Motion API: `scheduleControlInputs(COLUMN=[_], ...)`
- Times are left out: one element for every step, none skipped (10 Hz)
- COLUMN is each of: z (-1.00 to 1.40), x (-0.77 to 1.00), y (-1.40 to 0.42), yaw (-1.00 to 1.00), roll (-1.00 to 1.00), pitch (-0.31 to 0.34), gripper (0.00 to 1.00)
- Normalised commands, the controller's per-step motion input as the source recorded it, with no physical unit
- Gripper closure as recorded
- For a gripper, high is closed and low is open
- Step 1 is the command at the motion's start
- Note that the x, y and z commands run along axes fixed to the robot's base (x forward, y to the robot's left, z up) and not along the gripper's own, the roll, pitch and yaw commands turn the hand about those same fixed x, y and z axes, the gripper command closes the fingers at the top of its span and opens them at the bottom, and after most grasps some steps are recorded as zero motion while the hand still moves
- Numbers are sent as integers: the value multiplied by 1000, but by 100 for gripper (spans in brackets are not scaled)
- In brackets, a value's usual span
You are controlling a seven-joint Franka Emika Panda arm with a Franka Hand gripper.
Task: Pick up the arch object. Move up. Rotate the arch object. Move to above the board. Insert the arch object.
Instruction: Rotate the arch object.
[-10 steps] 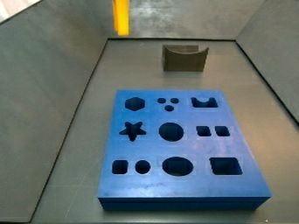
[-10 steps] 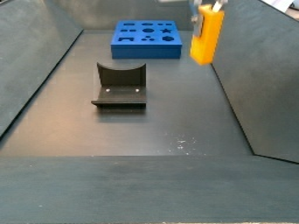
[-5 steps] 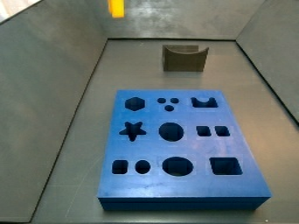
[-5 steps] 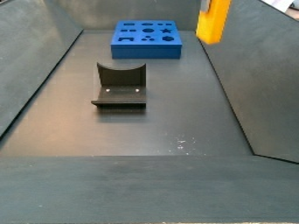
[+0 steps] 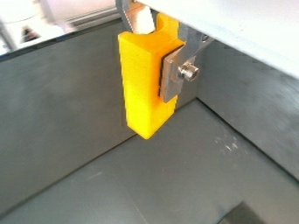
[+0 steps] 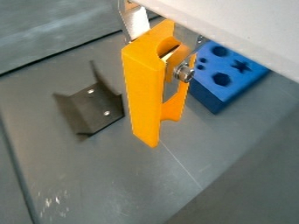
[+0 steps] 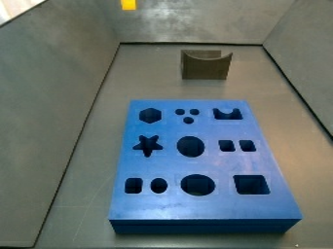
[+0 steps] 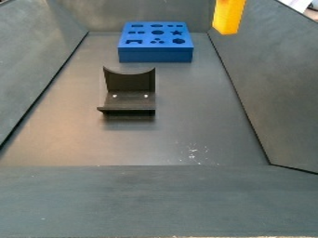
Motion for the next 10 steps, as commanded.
scheduleControlInputs(z=[-12,-11,-11,-11,-11,-11,-11,-11,-12,0], x=[5,5,5,5,5,4,4,4,3,15], y=[19,18,17,17,16,16,15,15,14,0], yaw=[-1000,-1000,-1000,-1000,-1000,-957,-722,-567,-269,-1000], roll=[-30,-33,-39,-46,-54,-70,-70,-70,-69,0], pitch=[-21,-23,-27,-31,-37,-47,-46,-46,-45,0], gripper=[100,100,100,100,100,100,100,100,100,100])
